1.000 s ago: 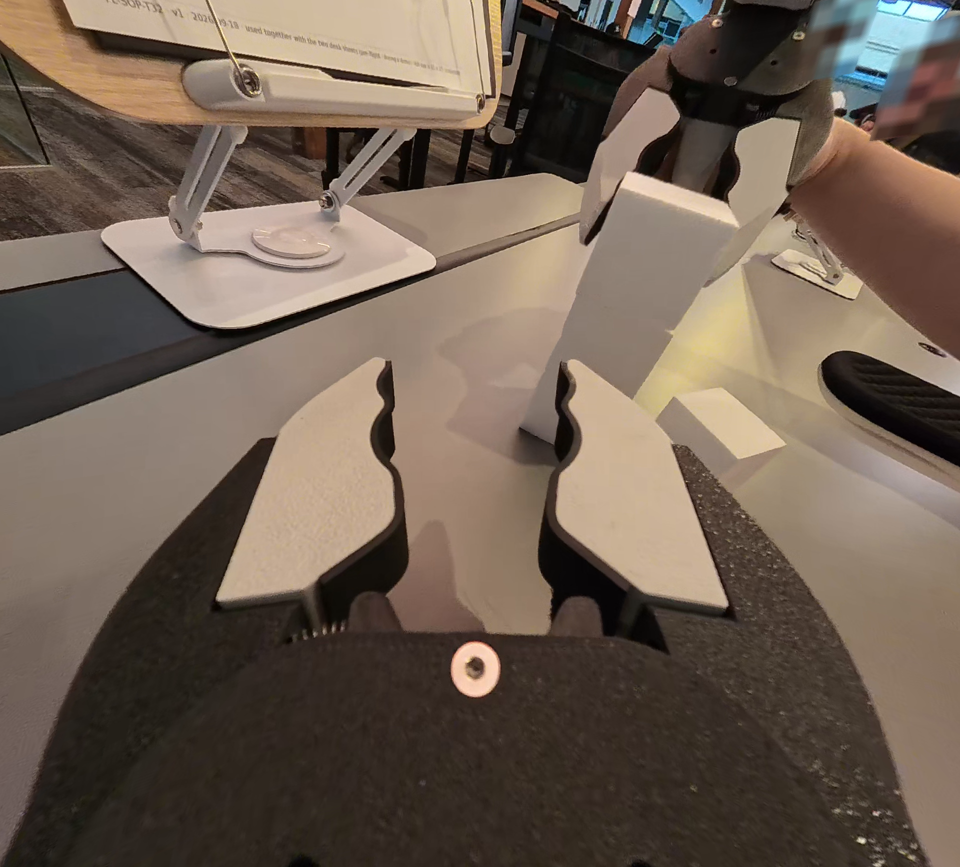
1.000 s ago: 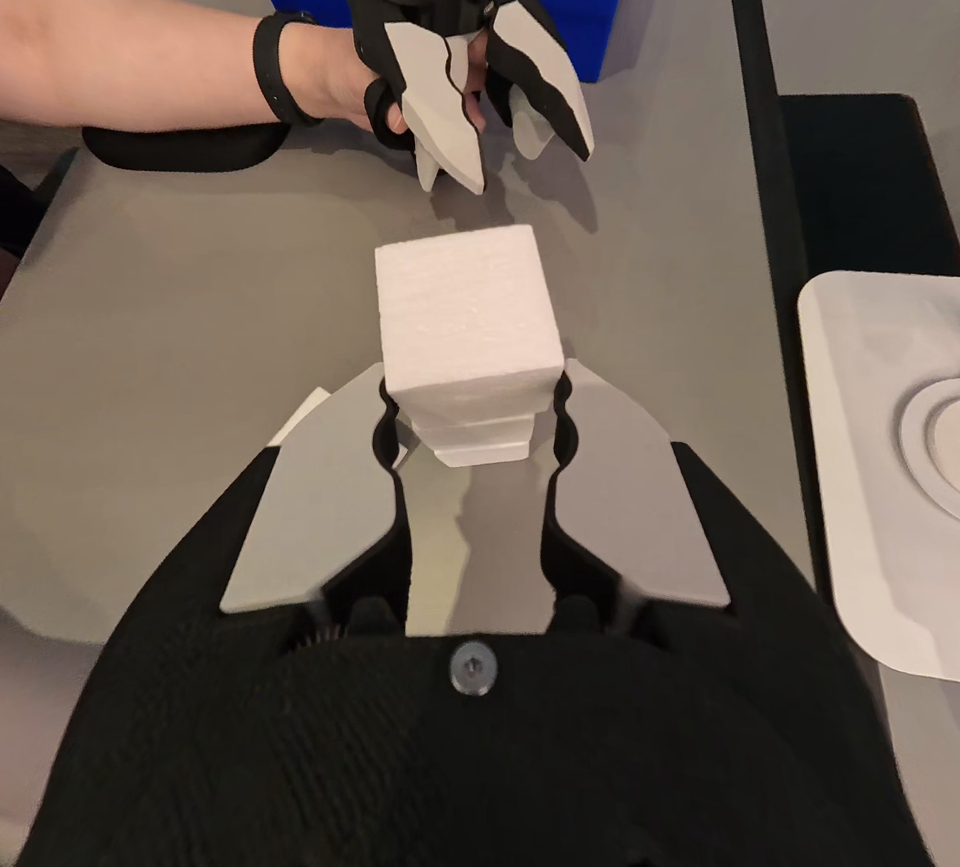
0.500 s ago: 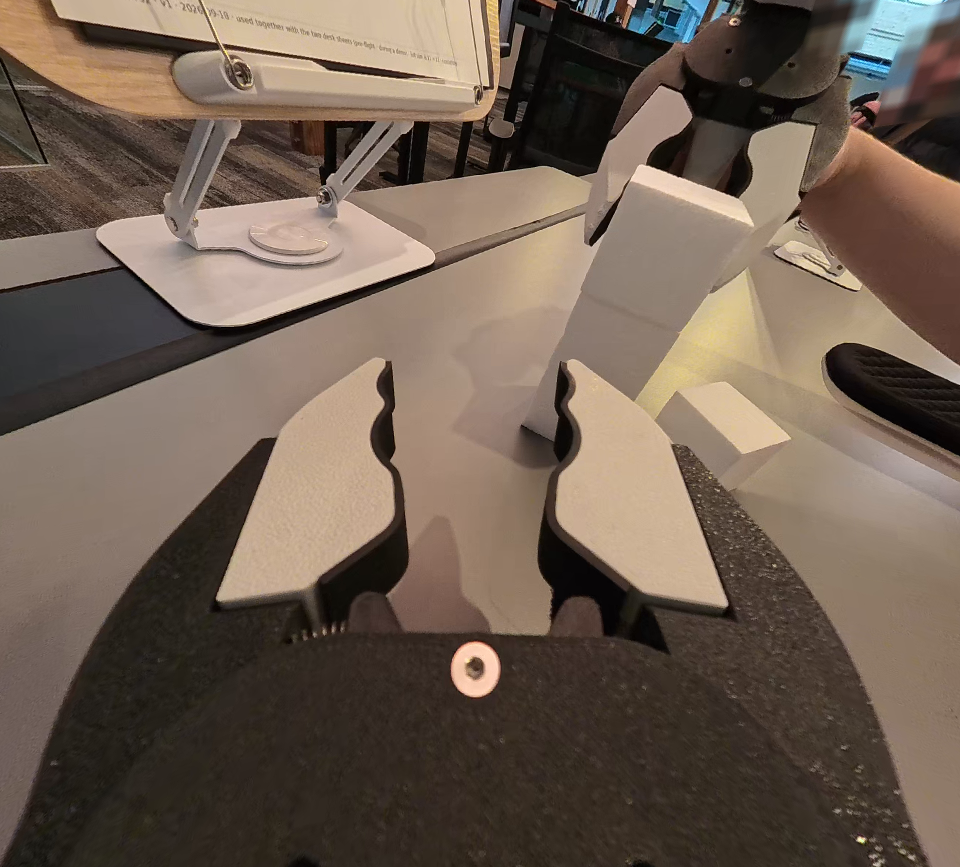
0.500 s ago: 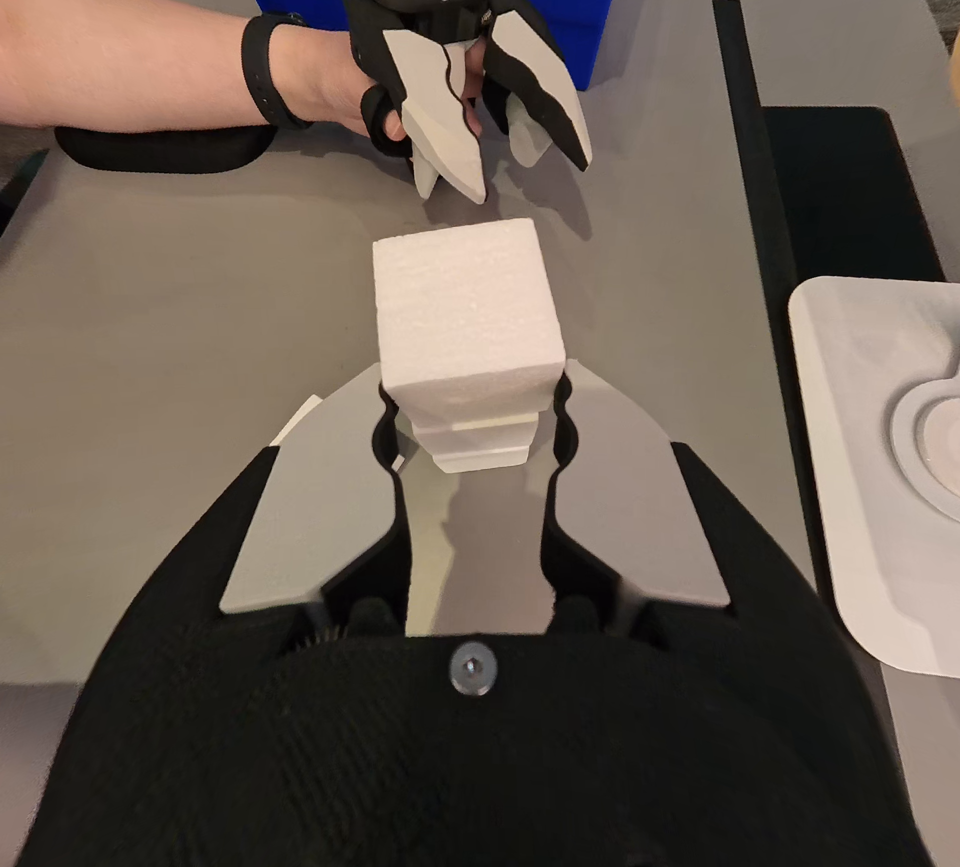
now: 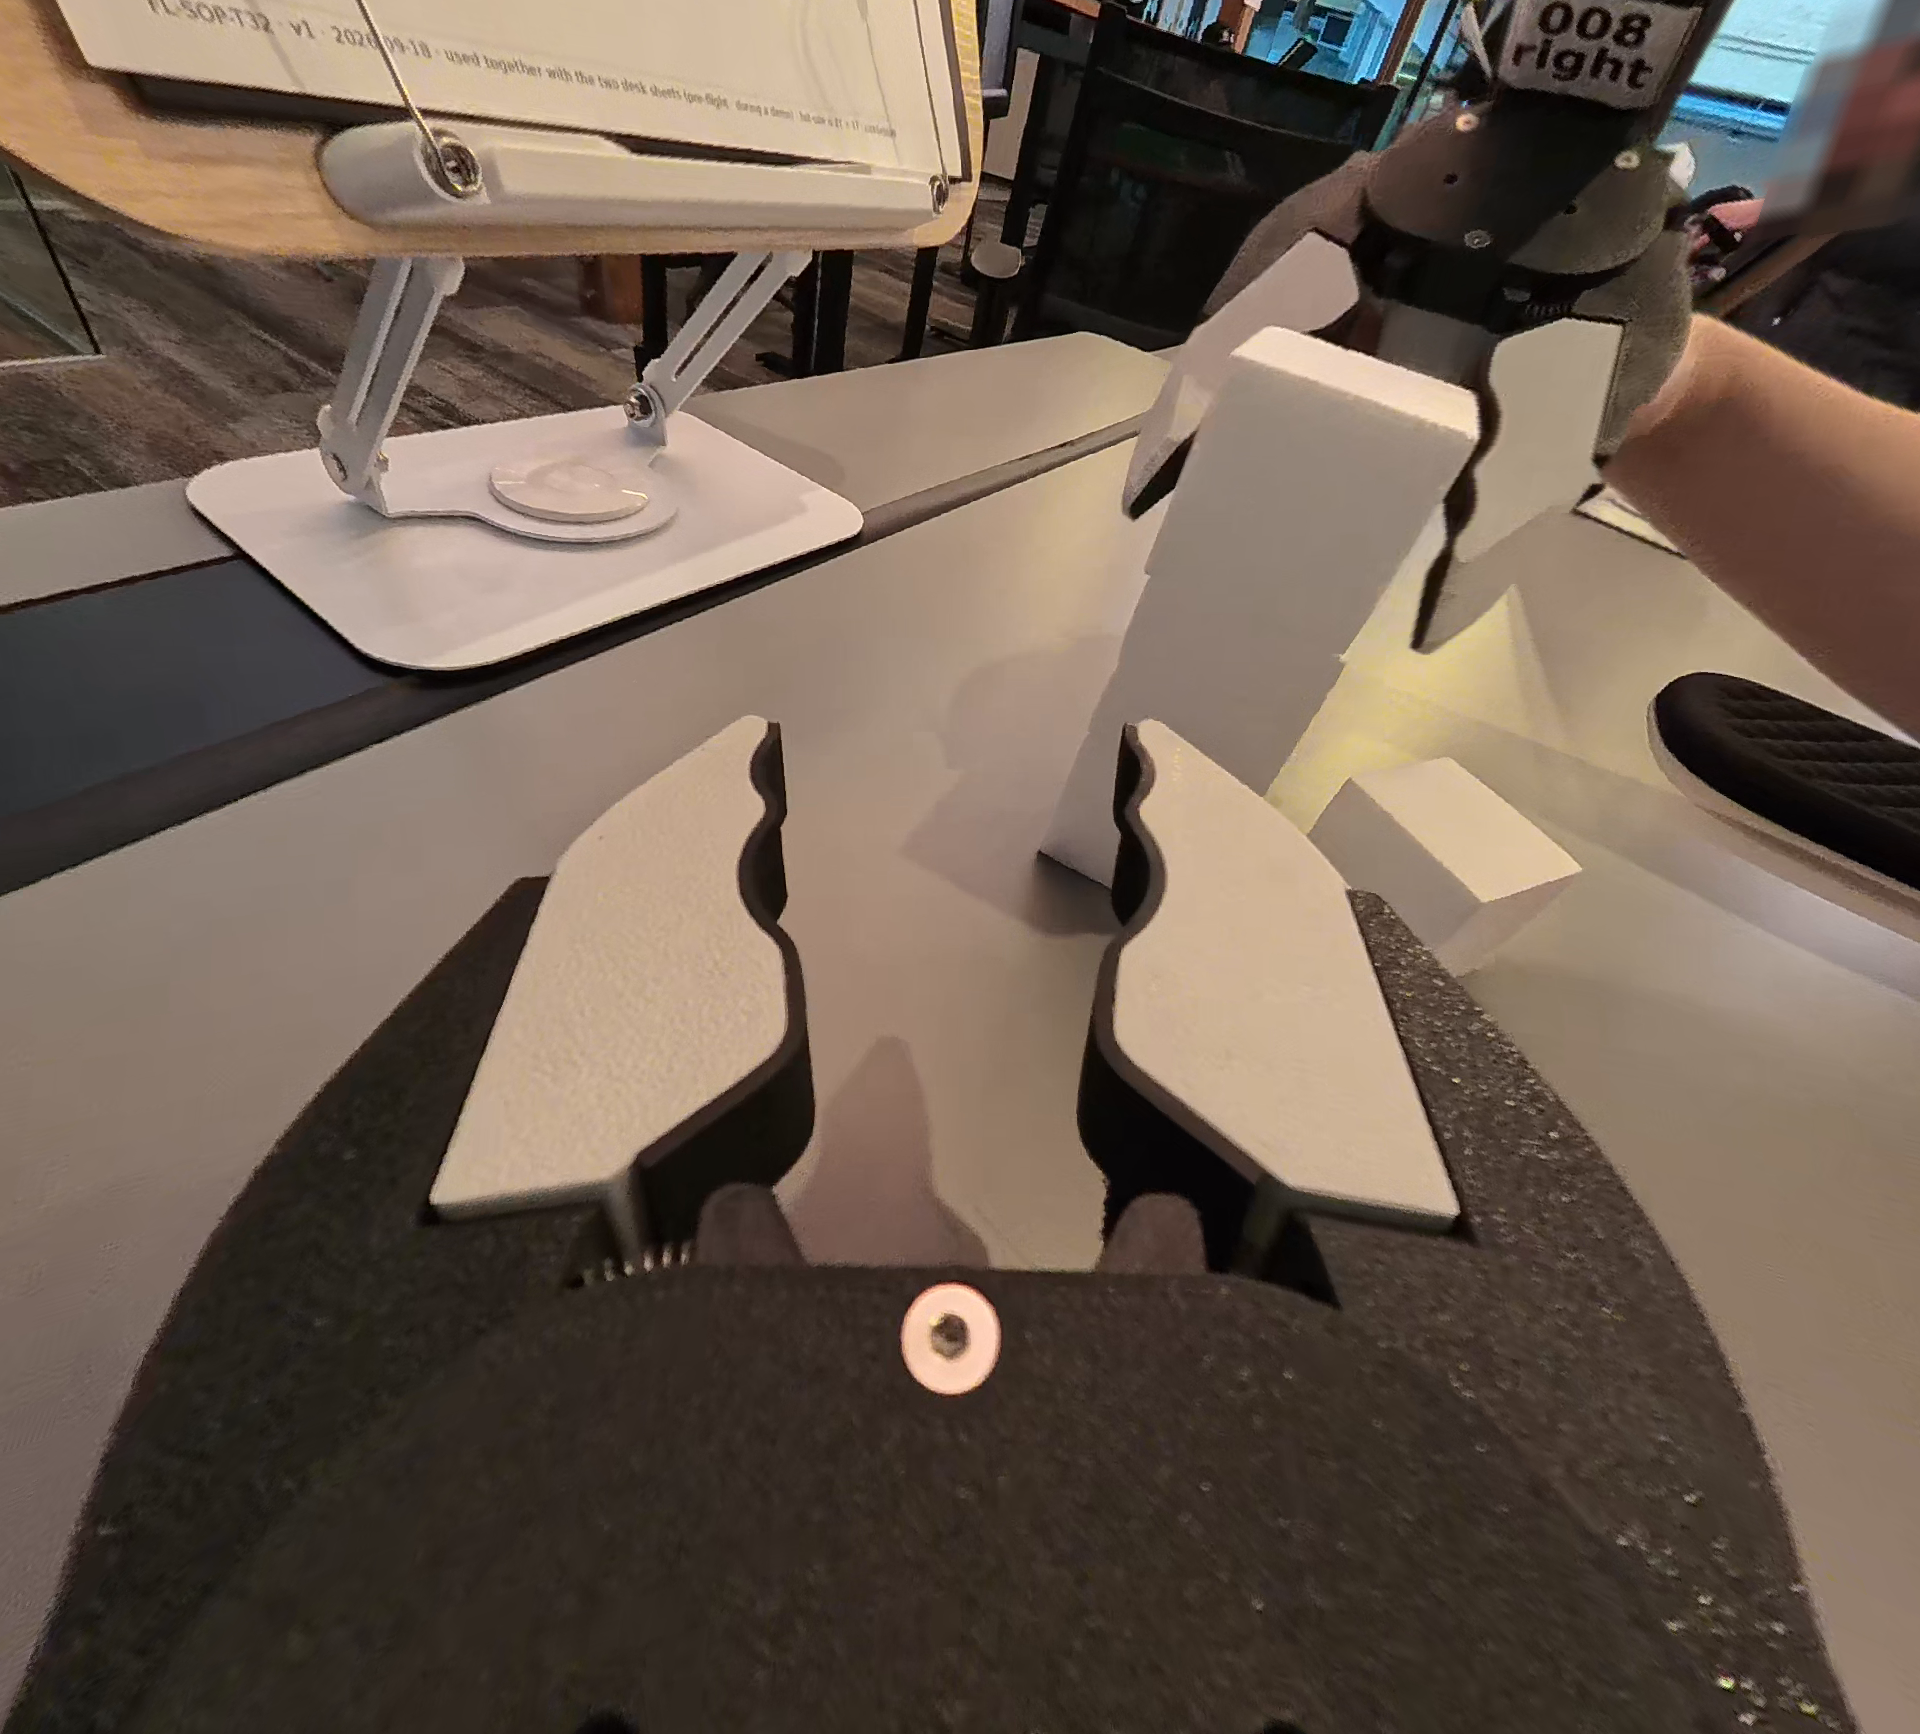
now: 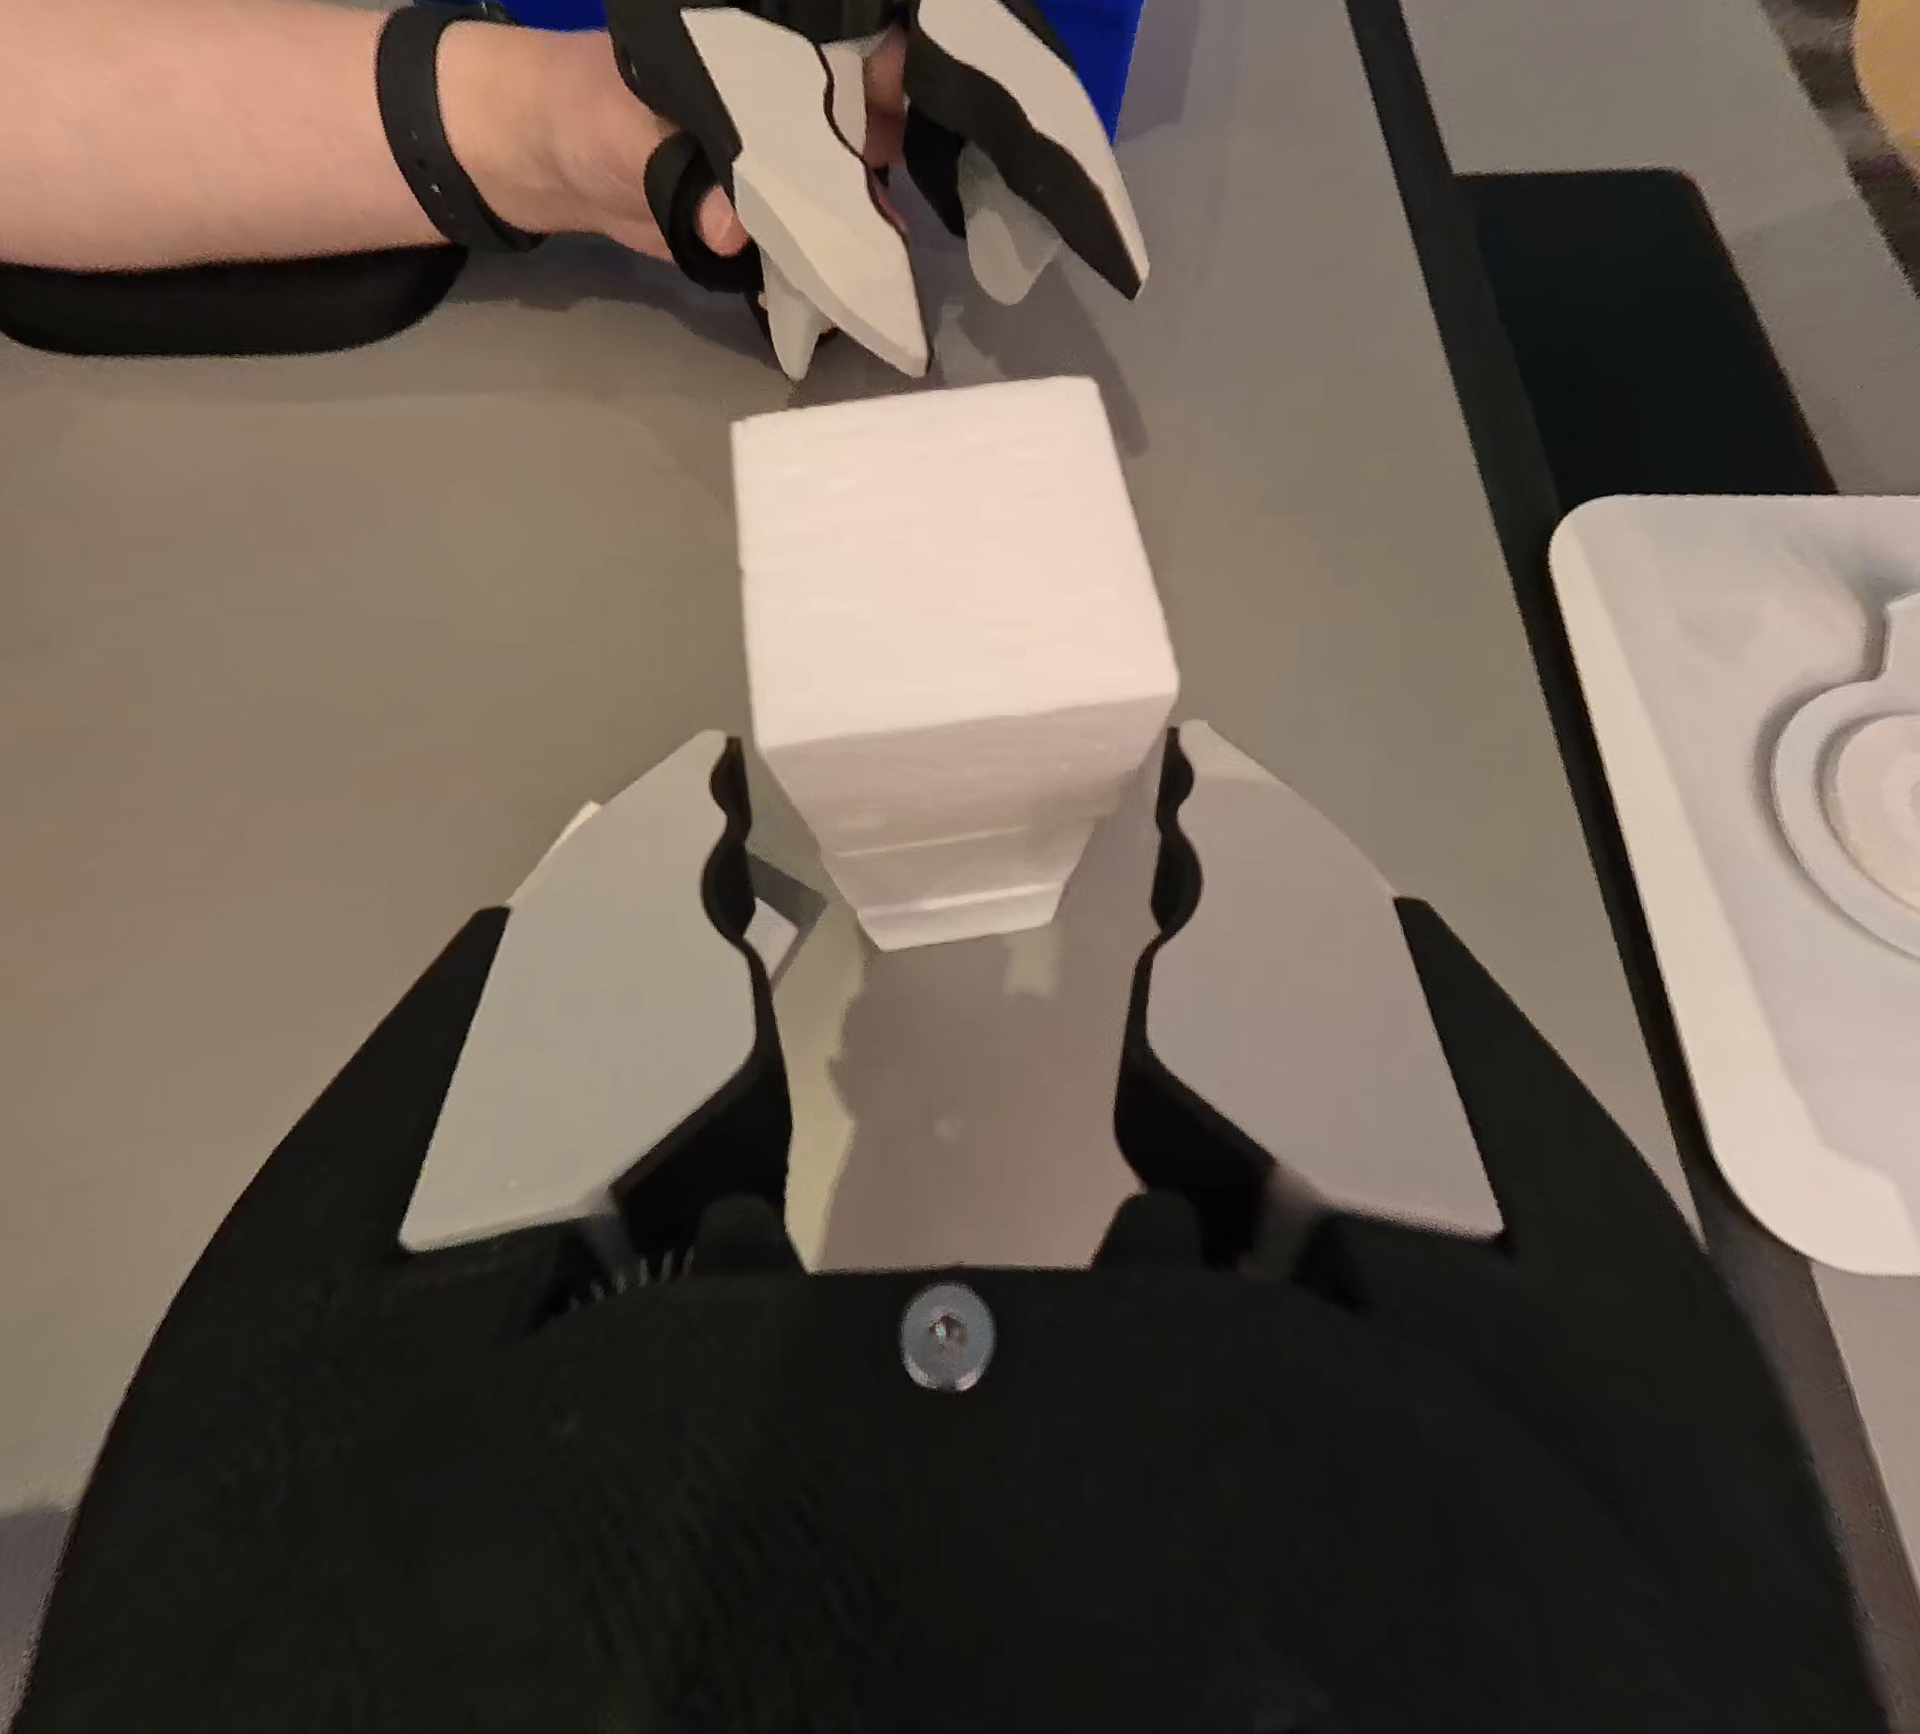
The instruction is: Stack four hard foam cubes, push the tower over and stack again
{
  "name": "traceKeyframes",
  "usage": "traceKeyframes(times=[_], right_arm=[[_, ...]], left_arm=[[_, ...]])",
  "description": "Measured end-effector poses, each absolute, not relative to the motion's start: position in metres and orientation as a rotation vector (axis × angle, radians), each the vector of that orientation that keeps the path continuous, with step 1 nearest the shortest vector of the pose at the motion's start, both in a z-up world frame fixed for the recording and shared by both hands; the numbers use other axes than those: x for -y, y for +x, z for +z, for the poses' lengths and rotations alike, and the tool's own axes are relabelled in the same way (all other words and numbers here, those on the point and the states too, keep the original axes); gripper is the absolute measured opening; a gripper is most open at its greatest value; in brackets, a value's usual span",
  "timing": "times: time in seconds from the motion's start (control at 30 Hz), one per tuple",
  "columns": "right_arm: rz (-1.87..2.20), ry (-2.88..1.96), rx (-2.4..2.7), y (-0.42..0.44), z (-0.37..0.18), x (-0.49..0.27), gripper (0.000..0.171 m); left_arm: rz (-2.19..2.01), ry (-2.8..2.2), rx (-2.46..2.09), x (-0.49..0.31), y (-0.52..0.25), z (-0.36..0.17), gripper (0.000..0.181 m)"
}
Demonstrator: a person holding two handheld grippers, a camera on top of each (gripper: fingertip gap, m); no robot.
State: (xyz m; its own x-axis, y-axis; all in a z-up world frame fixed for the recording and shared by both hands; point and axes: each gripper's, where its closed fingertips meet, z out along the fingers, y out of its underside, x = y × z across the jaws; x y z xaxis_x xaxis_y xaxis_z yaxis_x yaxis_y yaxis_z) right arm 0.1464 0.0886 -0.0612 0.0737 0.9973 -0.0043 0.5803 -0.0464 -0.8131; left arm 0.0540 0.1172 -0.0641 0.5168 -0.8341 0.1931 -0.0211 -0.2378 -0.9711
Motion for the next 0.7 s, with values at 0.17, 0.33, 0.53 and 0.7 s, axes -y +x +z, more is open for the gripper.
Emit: traceKeyframes(times=[0.17,0.33,0.53,0.7], right_arm=[[0.758,-1.645,1.404,0.159,-0.058,-0.08,0.089],[0.538,-1.577,1.052,0.191,-0.053,-0.066,0.075],[0.662,-1.712,1.022,0.182,-0.081,-0.009,0.073],[0.575,-1.837,1.067,0.171,-0.114,0.0,0.073]], left_arm=[[-0.864,-1.631,-0.727,-0.12,0.049,-0.063,0.062],[-0.858,-1.637,-0.718,-0.123,0.048,-0.064,0.061],[-0.873,-1.651,-0.735,-0.12,0.054,-0.067,0.063],[-0.851,-1.637,-0.759,-0.113,0.054,-0.066,0.063]])
